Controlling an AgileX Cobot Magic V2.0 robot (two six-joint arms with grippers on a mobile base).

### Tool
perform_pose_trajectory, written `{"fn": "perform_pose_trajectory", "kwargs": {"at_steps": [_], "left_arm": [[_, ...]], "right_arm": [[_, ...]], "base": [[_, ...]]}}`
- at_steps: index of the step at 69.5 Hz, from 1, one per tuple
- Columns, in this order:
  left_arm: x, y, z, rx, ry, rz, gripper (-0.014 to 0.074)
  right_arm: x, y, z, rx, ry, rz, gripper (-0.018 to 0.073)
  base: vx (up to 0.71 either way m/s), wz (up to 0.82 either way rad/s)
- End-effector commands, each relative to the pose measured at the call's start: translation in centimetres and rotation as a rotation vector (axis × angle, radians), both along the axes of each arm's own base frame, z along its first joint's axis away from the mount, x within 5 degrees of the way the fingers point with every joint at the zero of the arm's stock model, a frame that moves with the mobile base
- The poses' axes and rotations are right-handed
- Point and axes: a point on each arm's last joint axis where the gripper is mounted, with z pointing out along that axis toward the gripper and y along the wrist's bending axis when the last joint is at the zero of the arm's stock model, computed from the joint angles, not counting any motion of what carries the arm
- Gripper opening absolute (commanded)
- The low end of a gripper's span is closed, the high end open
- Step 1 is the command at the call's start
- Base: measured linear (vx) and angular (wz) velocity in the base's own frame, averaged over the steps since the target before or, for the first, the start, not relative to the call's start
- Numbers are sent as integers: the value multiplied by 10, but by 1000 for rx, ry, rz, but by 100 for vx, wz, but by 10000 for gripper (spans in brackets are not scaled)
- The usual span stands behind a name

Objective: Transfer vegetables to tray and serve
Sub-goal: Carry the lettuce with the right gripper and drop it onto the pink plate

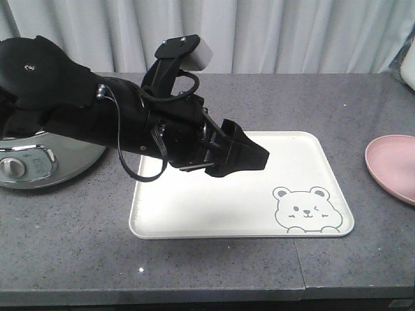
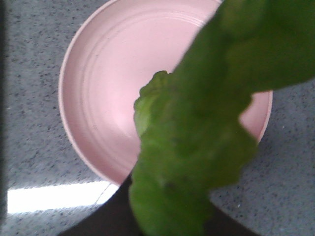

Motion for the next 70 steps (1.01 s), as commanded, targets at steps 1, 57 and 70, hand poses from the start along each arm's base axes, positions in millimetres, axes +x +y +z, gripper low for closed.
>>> {"fn": "perform_pose_trajectory", "kwargs": {"at_steps": [1,57,70], "left_arm": [[-8,3,24,-88,-33,17,417],[-8,3,24,-87,-32,16,417],[-8,3,24,-87,-32,16,417]], "right_arm": [[14,-10,15,-69,-67,-4,2],[63,-30,-23,-65,33,11,406],[64,-26,0,-13,23,7,403]], "base": [[0,0],[0,0],[0,0]]}}
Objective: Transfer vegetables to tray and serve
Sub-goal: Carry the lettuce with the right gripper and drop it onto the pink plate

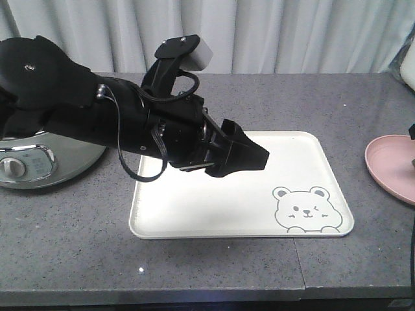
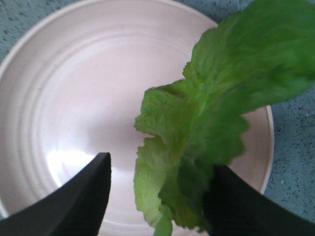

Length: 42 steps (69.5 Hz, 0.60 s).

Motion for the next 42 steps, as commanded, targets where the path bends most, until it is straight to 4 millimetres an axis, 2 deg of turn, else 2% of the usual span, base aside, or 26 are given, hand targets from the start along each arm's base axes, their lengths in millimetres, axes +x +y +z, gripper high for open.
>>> {"fn": "perform_pose_trajectory", "kwargs": {"at_steps": [1,11,24,42], "left_arm": [[-8,3,24,-87,-32,16,417],[-8,3,24,-87,-32,16,417],[-8,3,24,-87,-32,16,417],[-8,3,24,-87,-32,16,417]], "right_arm": [[-3,3,42,10,-105,-11,403],[-2,11,54,93,-123,-2,403],[-4,19,54,169,-110,36,403],[-8,17,52,161,-55,-3,403]], "base": [[0,0],[0,0],[0,0],[0,0]]}}
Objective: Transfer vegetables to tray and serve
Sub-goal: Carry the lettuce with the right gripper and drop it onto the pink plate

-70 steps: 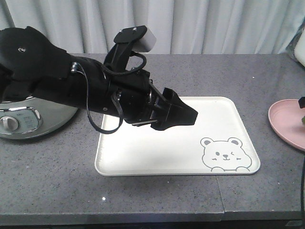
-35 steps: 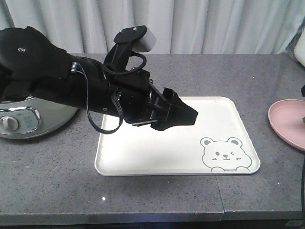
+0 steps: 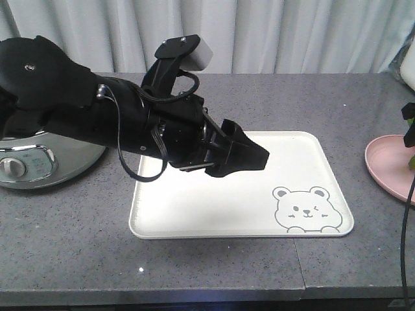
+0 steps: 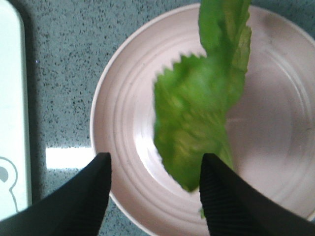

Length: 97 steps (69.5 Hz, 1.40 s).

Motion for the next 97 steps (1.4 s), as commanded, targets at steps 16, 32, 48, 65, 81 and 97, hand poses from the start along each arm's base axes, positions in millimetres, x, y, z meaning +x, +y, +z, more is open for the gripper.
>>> {"fn": "perform_pose_trajectory", "kwargs": {"at_steps": [16,32,48,65,81,97], "left_arm": [[-8,3,24,-87,-32,16,417],[-8,3,24,-87,-32,16,417],[-8,3,24,-87,-32,16,417],[-8,3,24,-87,-32,16,417],[-8,3,24,-87,-32,16,417],[-8,3,24,-88,-33,16,417]], "right_arm": [[-23,-6,47,-112,-95,-77,403],[-61,-45,47,-89,-102,-236,403],[-71,-79,31,-63,-113,-342,403],[-52,-91,-5,-60,-74,-303,403],[-40,-100,-33,-59,-46,-287,403],[-32,-106,-50,-56,-41,-295,386]], "base": [[0,0],[0,0],[0,0],[0,0],[0,0],[0,0]]}}
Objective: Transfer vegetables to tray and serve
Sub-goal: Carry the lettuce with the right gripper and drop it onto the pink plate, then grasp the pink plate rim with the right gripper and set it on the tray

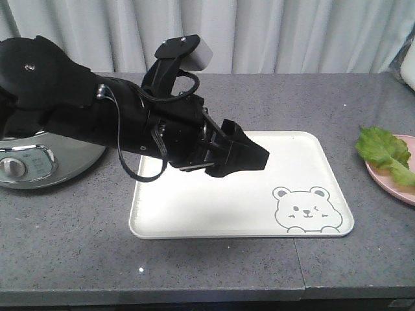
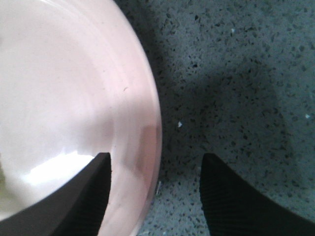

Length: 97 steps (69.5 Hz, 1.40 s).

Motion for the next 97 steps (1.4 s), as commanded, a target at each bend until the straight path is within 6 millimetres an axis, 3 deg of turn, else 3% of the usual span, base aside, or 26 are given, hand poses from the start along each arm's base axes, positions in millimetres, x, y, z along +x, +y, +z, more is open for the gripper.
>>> {"fn": "perform_pose_trajectory", "kwargs": {"at_steps": [1,12,40,52,67,97], "left_arm": [[-8,3,24,-88,-33,16,417],[-8,3,24,-88,-33,16,417],[-8,3,24,-88,-33,16,417],[-8,3,24,-88,-33,16,417],[-8,3,24,-87,-32,16,417],[-8,3,24,-87,-32,16,417]], "right_arm": [[2,-2,23,-50,-84,-5,382],[3,-3,16,-38,-68,-4,300],[2,-2,15,-27,-53,1,-10],[1,1,26,-16,-79,-3,-8],[-3,10,56,1,-177,-10,-7],[-6,52,113,221,-447,97,-4]], "base": [[0,0],[0,0],[0,0],[0,0],[0,0],[0,0]]}}
